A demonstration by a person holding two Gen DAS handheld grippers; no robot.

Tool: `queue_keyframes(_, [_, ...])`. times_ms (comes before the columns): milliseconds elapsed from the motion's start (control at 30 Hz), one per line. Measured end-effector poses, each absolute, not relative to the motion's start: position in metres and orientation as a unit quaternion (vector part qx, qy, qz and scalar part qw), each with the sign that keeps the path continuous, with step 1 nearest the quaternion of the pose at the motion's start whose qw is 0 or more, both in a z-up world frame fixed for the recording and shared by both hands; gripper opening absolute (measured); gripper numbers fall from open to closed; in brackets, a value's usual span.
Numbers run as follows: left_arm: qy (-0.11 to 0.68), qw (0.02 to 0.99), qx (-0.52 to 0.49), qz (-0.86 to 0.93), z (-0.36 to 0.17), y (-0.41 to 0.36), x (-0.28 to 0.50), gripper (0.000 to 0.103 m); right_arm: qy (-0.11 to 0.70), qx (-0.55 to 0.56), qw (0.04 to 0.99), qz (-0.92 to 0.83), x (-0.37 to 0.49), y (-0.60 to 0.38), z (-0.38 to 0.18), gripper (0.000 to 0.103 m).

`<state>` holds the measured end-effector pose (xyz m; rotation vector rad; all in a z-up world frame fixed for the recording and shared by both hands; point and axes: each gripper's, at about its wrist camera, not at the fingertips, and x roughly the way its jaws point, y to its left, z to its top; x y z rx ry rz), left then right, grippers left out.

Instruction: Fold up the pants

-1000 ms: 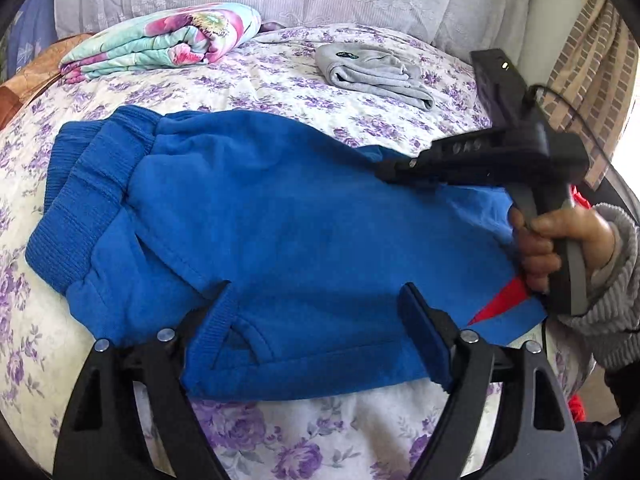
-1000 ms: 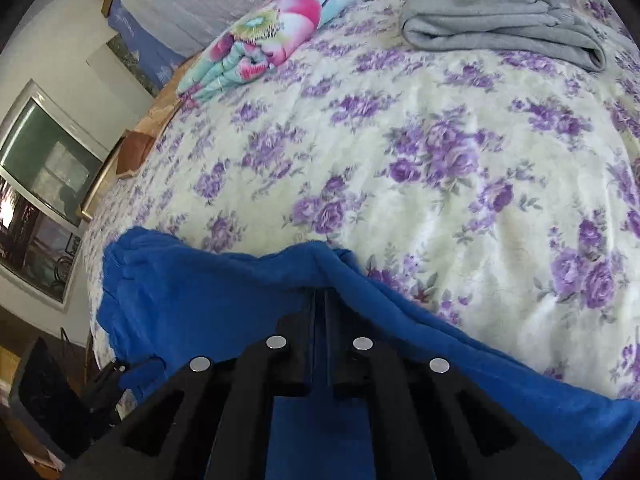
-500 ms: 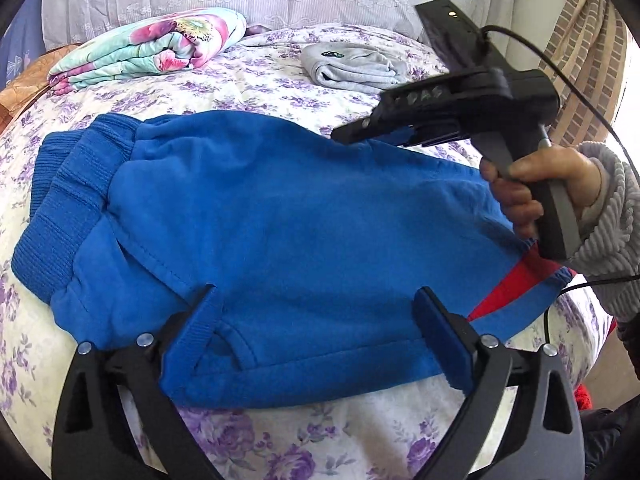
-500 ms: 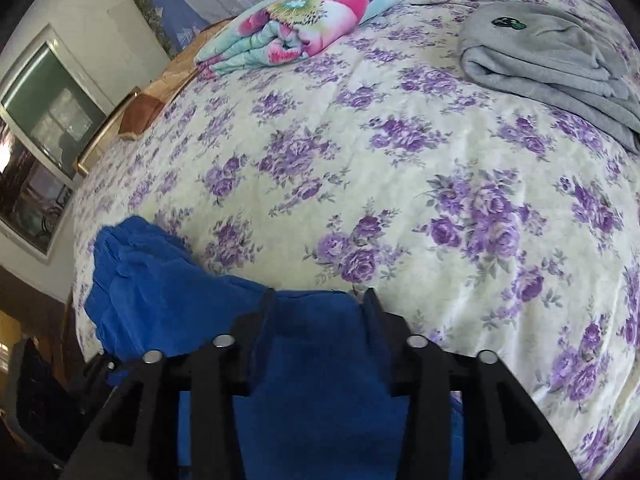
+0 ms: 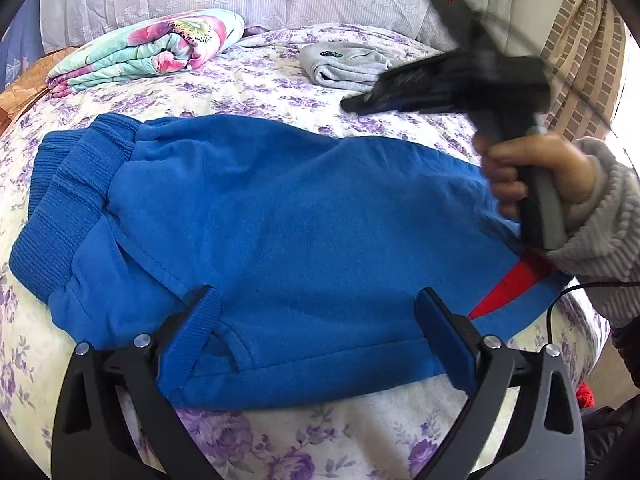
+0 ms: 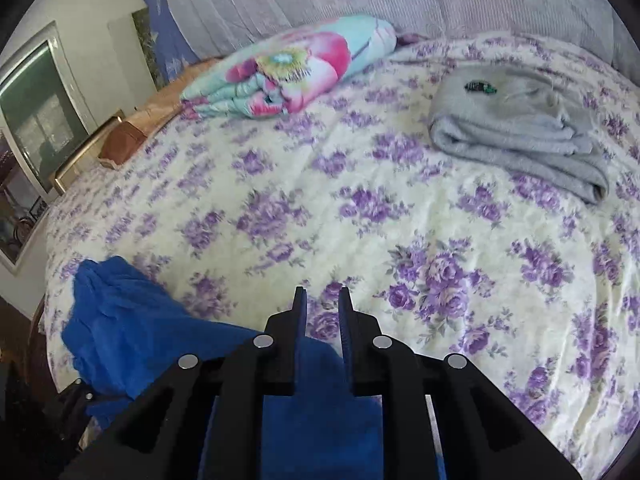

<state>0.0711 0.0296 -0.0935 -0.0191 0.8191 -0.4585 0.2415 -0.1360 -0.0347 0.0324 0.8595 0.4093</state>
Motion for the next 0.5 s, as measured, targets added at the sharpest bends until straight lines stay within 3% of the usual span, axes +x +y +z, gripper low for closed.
queue_keyframes(67, [0.395, 0.892, -0.007, -0.221, -0.094, 0.029, 0.071, 0.097, 0.425, 0.006, 0.881, 0.209, 0.229, -0.13, -0.034, 0.017])
queue_keyframes(167, [0.395, 0.892, -0.004, -0.22, -0.094, 0.028, 0.072, 0.098, 0.464, -0.039, 0.862, 0.199, 0.23, -0.111, -0.064, 0.029])
queue_keyframes(233, [0.396, 0.892, -0.001, -0.217, -0.094, 0.027, 0.073, 0.098, 0.468, -0.035, 0.861, 0.195, 0.24, -0.103, -0.081, 0.03])
queue_keyframes(367, [0.396, 0.893, 0.003, -0.213, -0.094, 0.026, 0.073, 0.098, 0.448, -0.001, 0.874, 0.188, 0.243, -0.107, -0.062, 0.03])
queue_keyframes(400, [0.396, 0.893, 0.003, -0.213, -0.094, 0.026, 0.073, 0.098, 0.438, 0.0, 0.878, 0.191, 0.236, -0.11, -0.055, 0.034])
queue_keyframes(500, [0.395, 0.893, 0.001, -0.215, -0.094, 0.027, 0.074, 0.098, 0.427, -0.008, 0.884, 0.19, 0.211, -0.119, -0.047, 0.057])
